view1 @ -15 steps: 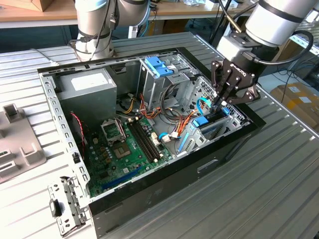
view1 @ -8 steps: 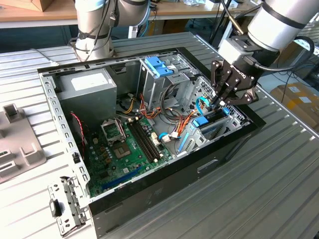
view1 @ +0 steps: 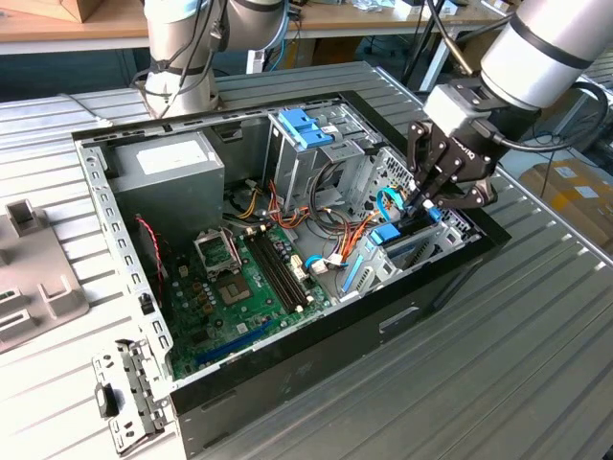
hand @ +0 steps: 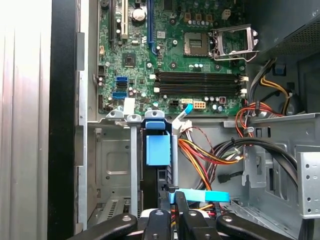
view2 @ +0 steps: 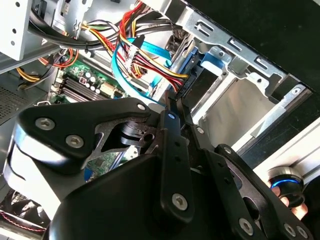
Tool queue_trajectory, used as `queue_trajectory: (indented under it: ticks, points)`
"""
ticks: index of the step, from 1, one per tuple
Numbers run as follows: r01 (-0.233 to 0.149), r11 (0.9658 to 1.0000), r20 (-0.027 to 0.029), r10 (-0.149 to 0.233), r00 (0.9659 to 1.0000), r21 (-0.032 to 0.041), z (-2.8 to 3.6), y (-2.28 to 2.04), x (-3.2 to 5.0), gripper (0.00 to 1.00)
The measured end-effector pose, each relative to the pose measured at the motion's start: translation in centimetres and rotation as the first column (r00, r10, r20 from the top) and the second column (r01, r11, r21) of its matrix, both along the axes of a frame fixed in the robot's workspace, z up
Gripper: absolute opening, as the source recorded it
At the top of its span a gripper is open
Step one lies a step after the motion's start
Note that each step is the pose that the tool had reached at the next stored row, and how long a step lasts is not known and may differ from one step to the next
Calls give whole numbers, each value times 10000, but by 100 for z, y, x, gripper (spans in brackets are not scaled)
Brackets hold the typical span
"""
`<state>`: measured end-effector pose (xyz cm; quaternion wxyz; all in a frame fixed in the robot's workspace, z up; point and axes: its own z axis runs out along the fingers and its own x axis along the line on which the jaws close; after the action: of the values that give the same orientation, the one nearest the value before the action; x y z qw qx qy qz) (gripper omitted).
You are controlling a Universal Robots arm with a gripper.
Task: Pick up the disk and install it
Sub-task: 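Insert the second disk wire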
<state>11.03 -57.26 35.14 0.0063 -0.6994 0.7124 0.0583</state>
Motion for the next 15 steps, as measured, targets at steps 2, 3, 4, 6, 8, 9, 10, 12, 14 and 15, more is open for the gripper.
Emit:
queue_trajectory:
  ticks: [2, 3, 4, 6, 8, 9, 10, 12, 14, 15]
  points:
    - [-3, 10000, 0, 3, 10000, 0, -1, -8, 11, 16]
    - [-4, 10000, 0, 4, 10000, 0, -1, -9, 14, 16]
    - [-6, 10000, 0, 6, 10000, 0, -2, -11, 20, 16]
    - [-9, 10000, 0, 9, 10000, 1, -5, -15, 29, 16]
    - [-11, 10000, 0, 11, 10000, 0, -7, -19, 36, 16]
    - [-11, 10000, 0, 11, 10000, 1, -8, -21, 38, 16]
    - [-12, 10000, 0, 12, 10000, 1, -10, -23, 43, 16]
    - [-14, 10000, 0, 14, 10000, 0, -18, -27, 51, 16]
    - [-13, 10000, 0, 13, 10000, -2, -23, -29, 54, 16]
    - [-14, 10000, 0, 14, 10000, -1, -27, -30, 55, 16]
